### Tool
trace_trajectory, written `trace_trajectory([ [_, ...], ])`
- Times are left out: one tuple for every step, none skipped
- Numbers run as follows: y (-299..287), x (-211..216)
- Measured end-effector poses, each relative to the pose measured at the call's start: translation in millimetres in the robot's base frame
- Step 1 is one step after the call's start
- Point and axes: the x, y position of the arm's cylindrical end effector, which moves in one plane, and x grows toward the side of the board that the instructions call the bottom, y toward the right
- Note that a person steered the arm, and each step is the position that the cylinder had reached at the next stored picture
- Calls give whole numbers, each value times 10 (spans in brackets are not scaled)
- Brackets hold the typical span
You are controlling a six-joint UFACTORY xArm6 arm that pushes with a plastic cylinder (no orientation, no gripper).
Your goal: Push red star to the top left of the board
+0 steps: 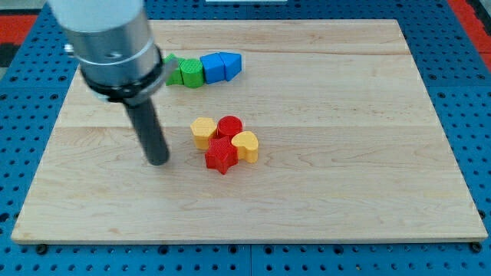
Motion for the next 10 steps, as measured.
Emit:
trace_trajectory([
  [352, 325],
  [511, 543],
  [638, 510],
  [765, 161],
  [764, -42],
  [795, -394],
  [741, -808],
  [667, -1083],
  [470, -1194],
  [50, -1268],
])
